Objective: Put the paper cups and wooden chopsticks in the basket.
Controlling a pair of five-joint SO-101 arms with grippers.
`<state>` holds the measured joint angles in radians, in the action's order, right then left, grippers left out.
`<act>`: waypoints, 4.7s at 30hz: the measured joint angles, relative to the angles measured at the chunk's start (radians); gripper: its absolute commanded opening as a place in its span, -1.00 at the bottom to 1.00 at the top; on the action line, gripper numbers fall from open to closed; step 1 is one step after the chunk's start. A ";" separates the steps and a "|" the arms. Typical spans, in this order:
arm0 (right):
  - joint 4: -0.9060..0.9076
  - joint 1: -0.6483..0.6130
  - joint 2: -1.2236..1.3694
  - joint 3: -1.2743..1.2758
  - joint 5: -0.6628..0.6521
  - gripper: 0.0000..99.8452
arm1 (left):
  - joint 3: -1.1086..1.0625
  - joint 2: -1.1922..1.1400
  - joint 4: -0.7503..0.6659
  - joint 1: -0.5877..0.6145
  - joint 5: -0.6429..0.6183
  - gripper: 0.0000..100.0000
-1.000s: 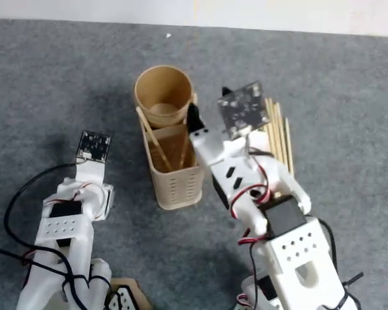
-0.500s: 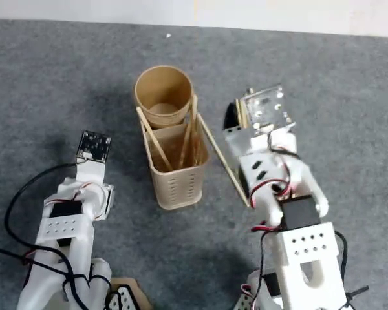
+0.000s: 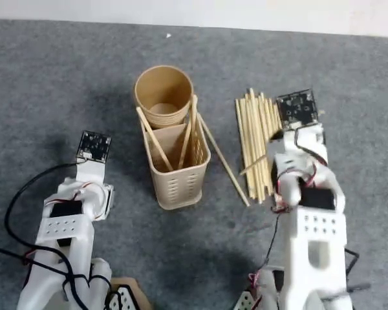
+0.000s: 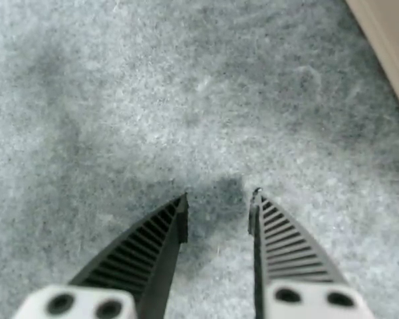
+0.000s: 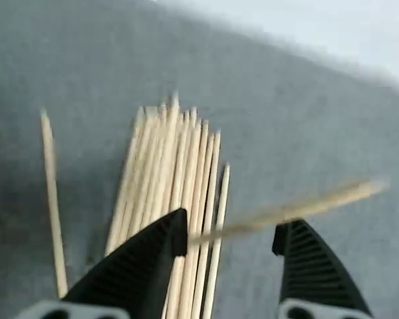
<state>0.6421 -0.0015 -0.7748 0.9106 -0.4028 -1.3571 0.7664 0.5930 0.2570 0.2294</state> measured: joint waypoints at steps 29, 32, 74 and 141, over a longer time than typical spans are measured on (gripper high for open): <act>0.270 0.017 1.109 -0.801 -0.089 -0.56 | -0.003 0.000 0.000 0.000 0.000 -0.64; 0.270 0.018 1.198 -0.864 -0.104 -0.56 | -0.003 0.000 0.000 0.000 0.000 -0.64; 0.367 0.041 1.243 -0.911 -0.158 -0.73 | -0.003 0.000 0.000 0.000 0.002 -0.64; -0.324 -0.569 -0.068 -0.094 0.410 -0.70 | -0.003 0.000 0.000 0.000 0.002 -0.64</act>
<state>0.3184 -0.5708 -0.8424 0.8170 0.0069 -1.3602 0.7664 0.5930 0.2570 0.2309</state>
